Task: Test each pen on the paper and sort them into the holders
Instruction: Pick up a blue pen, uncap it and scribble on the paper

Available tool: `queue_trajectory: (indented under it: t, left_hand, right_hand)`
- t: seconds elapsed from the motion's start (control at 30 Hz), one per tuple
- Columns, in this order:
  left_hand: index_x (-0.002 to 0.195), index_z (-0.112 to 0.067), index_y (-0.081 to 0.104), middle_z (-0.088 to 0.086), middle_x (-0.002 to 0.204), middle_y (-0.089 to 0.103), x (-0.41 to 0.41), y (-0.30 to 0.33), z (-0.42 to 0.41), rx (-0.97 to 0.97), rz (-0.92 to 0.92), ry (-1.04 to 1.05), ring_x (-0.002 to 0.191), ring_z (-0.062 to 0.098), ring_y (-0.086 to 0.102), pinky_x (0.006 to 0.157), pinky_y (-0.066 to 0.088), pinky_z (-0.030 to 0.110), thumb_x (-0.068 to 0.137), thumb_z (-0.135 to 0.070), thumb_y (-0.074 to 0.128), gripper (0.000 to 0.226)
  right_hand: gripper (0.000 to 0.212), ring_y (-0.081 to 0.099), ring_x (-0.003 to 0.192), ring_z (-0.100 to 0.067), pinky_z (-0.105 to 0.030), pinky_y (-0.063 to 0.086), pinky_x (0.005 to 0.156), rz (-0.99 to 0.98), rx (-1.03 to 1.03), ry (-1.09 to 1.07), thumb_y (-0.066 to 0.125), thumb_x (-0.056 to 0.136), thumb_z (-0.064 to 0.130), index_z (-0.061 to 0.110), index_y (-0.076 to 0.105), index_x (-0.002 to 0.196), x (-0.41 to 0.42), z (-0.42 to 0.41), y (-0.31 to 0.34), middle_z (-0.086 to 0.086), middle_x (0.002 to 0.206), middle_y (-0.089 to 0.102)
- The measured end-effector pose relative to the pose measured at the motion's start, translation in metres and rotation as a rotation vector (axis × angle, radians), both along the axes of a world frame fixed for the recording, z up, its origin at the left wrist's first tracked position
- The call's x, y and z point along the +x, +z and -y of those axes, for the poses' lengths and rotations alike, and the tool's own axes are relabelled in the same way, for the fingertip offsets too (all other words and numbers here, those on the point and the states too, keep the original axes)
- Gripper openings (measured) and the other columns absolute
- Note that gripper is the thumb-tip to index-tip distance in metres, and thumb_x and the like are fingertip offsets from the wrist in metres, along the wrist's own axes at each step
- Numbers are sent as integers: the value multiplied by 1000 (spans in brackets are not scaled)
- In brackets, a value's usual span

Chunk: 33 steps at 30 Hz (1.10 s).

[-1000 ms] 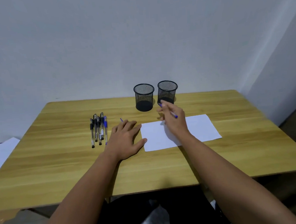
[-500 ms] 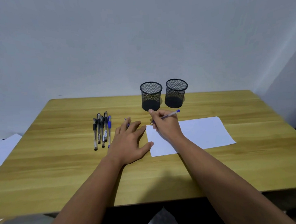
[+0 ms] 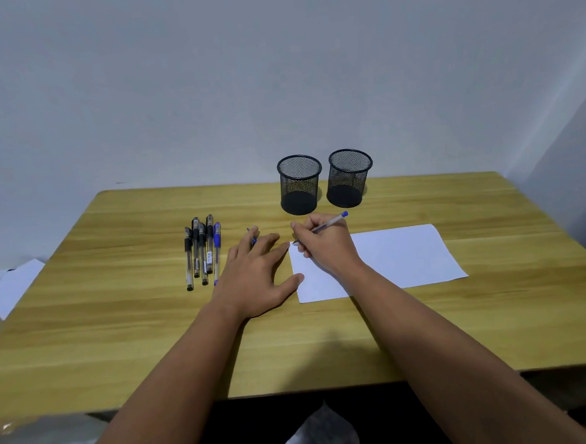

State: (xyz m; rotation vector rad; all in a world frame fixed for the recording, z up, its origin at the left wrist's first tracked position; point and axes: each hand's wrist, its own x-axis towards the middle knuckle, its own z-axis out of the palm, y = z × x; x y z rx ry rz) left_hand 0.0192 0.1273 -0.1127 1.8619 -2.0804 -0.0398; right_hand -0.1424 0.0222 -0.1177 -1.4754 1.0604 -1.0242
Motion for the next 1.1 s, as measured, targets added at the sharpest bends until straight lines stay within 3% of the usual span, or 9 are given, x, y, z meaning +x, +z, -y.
queue_trajectory:
  t: [0.27, 0.5, 0.73, 0.87, 0.97, 1.1]
  left_hand:
    - [151, -36, 42, -8, 159, 37, 0, -3, 0, 10, 3, 5, 155, 24, 10, 117, 23, 49, 87, -76, 43, 76]
    - [151, -35, 43, -8, 159, 37, 0, -2, 0, 20, -5, 6, 155, 24, 11, 118, 23, 50, 86, -78, 40, 78]
    - [151, -36, 43, -7, 160, 37, -1, -3, 0, 23, 8, 6, 154, 25, 13, 117, 25, 51, 87, -77, 40, 77]
    - [151, -34, 44, -6, 160, 37, -1, -3, 0, 32, 7, 7, 154, 26, 14, 116, 25, 52, 87, -77, 41, 77]
    - [151, -34, 43, -5, 160, 36, -1, -3, -1, 34, 7, 6, 154, 26, 14, 118, 23, 51, 88, -77, 42, 77]
    - [151, -33, 45, -6, 159, 38, -1, -3, 1, 27, 3, 10, 153, 27, 16, 116, 24, 51, 87, -76, 43, 77]
  right_hand:
    - [33, 63, 59, -24, -36, 51, 59, -47, -17, 36, 80, 95, 30, 8, 70, 73, 2, 0, -5, -11, 62, 68]
    - [36, 64, 55, -23, -38, 52, 59, -58, -26, 0, 74, 96, 20, -1, 59, 71, -1, 0, -3, -21, 62, 63]
    - [37, 64, 55, -15, -33, 53, 56, -106, -79, -10, 74, 100, 27, 10, 64, 69, 0, -2, -3, -9, 61, 67]
    - [39, 63, 55, -25, -37, 52, 56, -58, -83, -25, 72, 99, 22, -3, 58, 71, -2, -1, -5, -14, 58, 63]
    - [41, 63, 55, -27, -38, 52, 55, -16, -81, -35, 71, 99, 17, -10, 55, 73, -2, 0, -5, -27, 62, 59]
    - [40, 63, 55, -27, -39, 52, 56, -29, -91, -28, 72, 99, 18, -9, 57, 73, -1, 2, -6, -28, 64, 61]
